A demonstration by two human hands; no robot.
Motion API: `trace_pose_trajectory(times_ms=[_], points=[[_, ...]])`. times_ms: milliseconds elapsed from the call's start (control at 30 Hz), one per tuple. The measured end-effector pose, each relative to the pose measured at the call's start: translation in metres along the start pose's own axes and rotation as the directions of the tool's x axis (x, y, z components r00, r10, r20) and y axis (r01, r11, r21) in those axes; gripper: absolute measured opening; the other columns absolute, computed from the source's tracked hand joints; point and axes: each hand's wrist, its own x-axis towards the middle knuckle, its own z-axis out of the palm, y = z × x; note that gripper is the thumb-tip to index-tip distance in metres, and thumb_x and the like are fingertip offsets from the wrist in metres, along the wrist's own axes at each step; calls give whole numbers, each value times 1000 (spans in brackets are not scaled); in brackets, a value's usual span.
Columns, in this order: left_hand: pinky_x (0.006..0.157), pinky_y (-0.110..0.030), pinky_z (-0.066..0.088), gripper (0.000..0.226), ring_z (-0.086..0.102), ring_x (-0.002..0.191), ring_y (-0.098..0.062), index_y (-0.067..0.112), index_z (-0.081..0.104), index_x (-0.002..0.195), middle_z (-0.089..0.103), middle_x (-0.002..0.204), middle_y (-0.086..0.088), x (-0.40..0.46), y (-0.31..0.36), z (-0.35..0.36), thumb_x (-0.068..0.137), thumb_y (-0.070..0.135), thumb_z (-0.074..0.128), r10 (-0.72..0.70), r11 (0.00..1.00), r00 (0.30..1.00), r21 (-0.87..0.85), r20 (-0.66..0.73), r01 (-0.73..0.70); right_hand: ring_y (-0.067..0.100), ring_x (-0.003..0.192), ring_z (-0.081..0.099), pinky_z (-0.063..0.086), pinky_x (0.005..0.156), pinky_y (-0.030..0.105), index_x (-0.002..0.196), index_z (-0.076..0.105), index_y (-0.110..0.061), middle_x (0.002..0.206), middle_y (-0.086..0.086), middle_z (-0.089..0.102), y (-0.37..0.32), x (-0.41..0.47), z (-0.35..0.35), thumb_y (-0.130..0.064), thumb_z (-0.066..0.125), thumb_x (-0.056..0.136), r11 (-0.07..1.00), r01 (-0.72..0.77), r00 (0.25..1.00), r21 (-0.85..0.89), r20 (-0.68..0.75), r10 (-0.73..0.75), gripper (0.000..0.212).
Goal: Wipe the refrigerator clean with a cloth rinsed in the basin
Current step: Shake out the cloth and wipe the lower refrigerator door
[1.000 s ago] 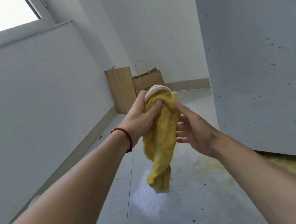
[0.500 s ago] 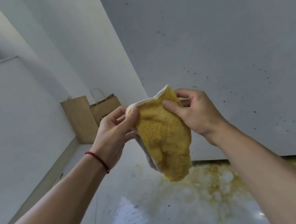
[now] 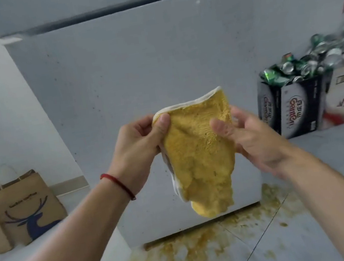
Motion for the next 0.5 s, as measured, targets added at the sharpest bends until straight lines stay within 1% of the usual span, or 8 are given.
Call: trace_pose_trajectory(times_ms=[67, 133, 167, 233, 300, 367, 433, 500], points=[[85, -41, 57, 38, 68, 90, -27, -2, 72, 110, 71, 99, -15, 19, -3, 13, 95, 32, 65, -140, 989, 990, -43, 33, 141, 25, 111, 74, 58, 88, 38, 128, 66, -12, 120, 6, 77, 18, -10, -5, -33, 74, 82, 985, -169, 984, 19, 65, 168, 51], [94, -44, 58, 42, 72, 102, -32, -3, 70, 118, 74, 111, -18, 31, -17, 22, 95, 32, 69, -326, 939, 945, -109, 29, 327, 23, 103, 76, 59, 78, 34, 123, 68, -8, 114, 7, 78, 35, -13, -8, -26, 73, 89, 968, -246, 969, 52, -21, 247, 39], [93, -45, 59, 45, 72, 106, -32, -2, 69, 120, 74, 115, -20, 35, -27, 23, 93, 33, 72, -406, 901, 914, -159, 15, 403, 21, 98, 76, 59, 76, 32, 122, 69, -9, 111, 6, 79, 41, -13, -9, -26, 71, 94, 964, -260, 961, 50, -80, 263, 33], [88, -42, 61, 49, 73, 106, -30, -4, 65, 125, 72, 119, -20, 38, -44, 22, 92, 32, 72, -516, 814, 857, -309, 8, 493, 19, 95, 77, 59, 78, 33, 119, 71, -16, 105, 1, 80, 49, -12, -14, -34, 66, 99, 961, -262, 957, -87, -153, 247, 27], [92, -44, 59, 54, 72, 109, -29, -5, 61, 130, 71, 121, -21, 36, -53, 22, 96, 36, 67, -574, 726, 818, -446, 25, 523, 23, 95, 77, 61, 85, 40, 113, 73, -19, 101, 2, 80, 56, -11, -14, -42, 64, 100, 938, -229, 965, -260, -184, 185, 28], [97, -47, 55, 59, 72, 108, -31, -4, 62, 129, 72, 119, -21, 21, -63, 27, 98, 45, 59, -590, 651, 803, -540, 83, 533, 33, 95, 77, 61, 89, 52, 110, 73, -13, 102, 12, 79, 61, -9, -10, -41, 62, 102, 951, -198, 962, -236, -232, 142, 31], [105, -54, 49, 65, 68, 117, -34, 5, 66, 130, 71, 124, -18, -4, -75, 36, 93, 58, 60, -583, 639, 789, -489, 196, 594, 34, 95, 77, 62, 89, 52, 109, 72, -10, 102, 16, 78, 60, -6, -4, -39, 59, 104, 978, -198, 950, -72, -259, 174, 32], [107, -60, 45, 61, 65, 121, -33, 20, 63, 135, 70, 128, -12, -31, -85, 47, 86, 55, 72, -571, 694, 758, -308, 315, 651, 30, 94, 77, 63, 85, 45, 109, 74, -11, 101, 14, 79, 57, -3, -3, -38, 59, 104, 974, -224, 942, 28, -249, 224, 31]])
